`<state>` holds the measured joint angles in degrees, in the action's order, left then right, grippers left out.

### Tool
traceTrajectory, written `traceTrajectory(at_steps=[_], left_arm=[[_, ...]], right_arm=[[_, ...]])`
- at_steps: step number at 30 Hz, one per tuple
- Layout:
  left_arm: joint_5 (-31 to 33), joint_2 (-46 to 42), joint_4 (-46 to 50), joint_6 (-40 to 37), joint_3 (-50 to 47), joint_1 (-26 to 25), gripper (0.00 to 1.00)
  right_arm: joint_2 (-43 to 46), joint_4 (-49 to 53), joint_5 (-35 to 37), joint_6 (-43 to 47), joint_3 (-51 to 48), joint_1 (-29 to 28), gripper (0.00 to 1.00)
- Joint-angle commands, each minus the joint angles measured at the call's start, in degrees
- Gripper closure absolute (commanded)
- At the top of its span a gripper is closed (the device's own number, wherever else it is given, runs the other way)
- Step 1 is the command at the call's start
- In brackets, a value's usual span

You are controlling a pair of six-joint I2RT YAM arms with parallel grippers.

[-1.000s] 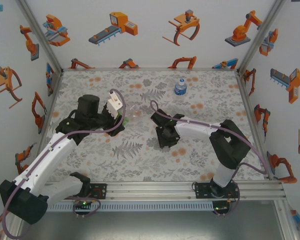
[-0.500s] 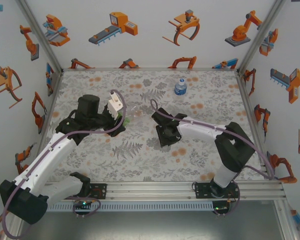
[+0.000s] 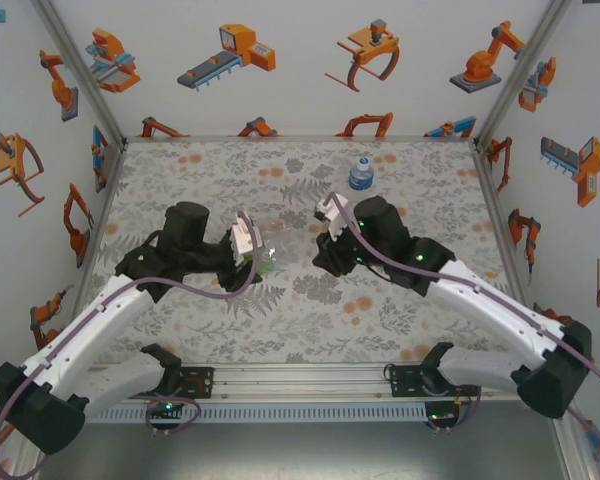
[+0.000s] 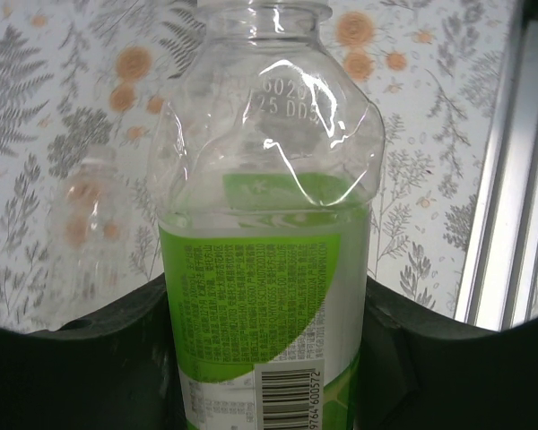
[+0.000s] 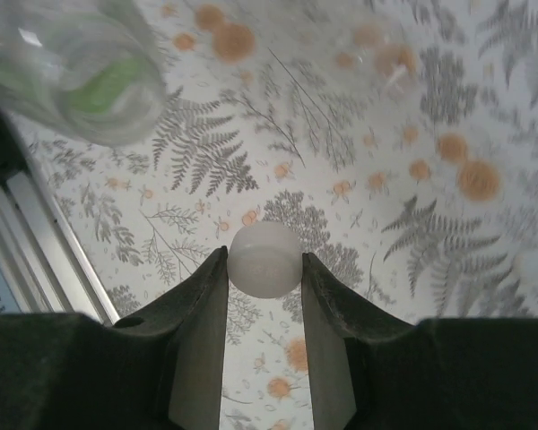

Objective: Screw on the bottle caps

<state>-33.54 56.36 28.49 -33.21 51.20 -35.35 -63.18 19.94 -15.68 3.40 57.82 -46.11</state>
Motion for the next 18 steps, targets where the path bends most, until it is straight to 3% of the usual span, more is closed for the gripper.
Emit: traceTrajectory(at_steps=[1,7,18], left_arm=[[-6.05,-2.21,1.56,-9.16,-2.26,-1.68,1.0],[-6.4,-3.7,1.66,-12.74,-3.69,-2.07,1.0],[-10.61,-3.95,1.57,-13.39,-3.65,-2.04,1.0]], right_arm=[[4.12,-3.45,-11.04,15.03,-0.71,0.14,0.87],[7.23,-2.66,-20.67,25.9,-0.44,-0.04,0.89],[6.75,-11.01,-26.12,31.32,-4.3,-2.07,0.93]])
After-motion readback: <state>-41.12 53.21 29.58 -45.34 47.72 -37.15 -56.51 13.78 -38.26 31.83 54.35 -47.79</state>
